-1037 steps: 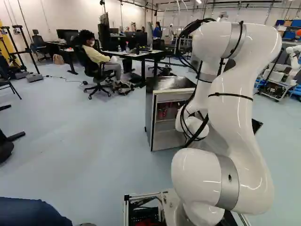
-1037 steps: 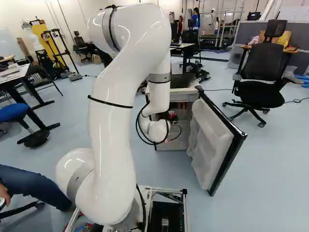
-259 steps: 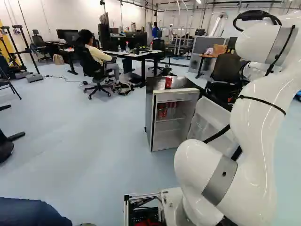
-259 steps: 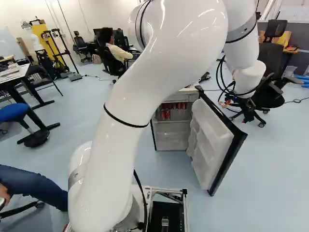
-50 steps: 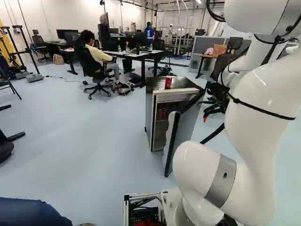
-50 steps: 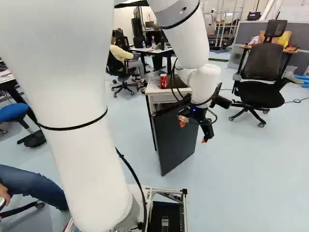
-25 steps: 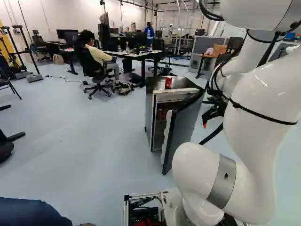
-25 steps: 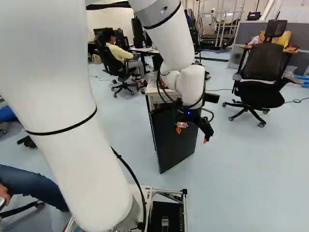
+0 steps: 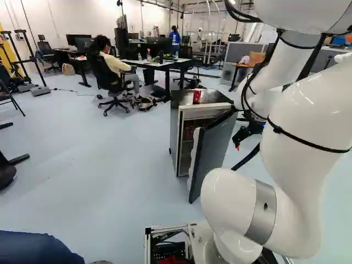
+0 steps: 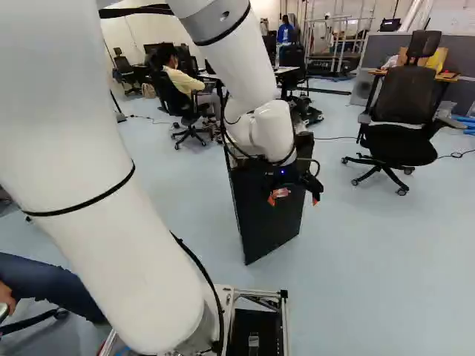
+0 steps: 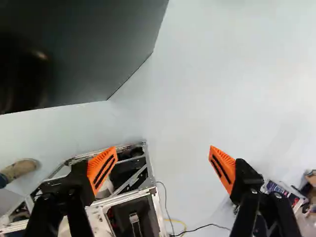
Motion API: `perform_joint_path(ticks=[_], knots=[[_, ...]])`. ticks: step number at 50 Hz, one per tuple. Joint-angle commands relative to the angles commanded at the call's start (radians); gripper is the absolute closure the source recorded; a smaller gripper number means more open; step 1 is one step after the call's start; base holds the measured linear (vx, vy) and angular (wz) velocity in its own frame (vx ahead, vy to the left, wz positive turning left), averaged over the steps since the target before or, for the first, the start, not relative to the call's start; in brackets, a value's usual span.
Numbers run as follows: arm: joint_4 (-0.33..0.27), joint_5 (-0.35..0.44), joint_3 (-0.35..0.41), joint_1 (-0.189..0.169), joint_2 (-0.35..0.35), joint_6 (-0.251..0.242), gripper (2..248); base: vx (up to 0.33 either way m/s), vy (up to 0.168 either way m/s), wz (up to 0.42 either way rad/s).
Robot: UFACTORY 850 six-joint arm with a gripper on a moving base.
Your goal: Grab a drink from the fridge
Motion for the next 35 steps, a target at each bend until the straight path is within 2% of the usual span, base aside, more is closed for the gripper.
perform_joint_path(ticks=[8, 17, 28, 35], knots=[[-0.086, 0.051, -0.009, 0.036, -0.009, 0.000, 3, 0.000, 0.000, 0.000], [-0.179, 0.105, -0.037, 0.059, -0.034, 0.000, 3, 0.000, 0.000, 0.000], [-0.294, 0.153, -0.063, 0.071, -0.057, 0.000, 3, 0.000, 0.000, 0.000], [-0.345, 0.160, -0.067, 0.072, -0.068, 0.000, 3, 0.000, 0.000, 0.000]])
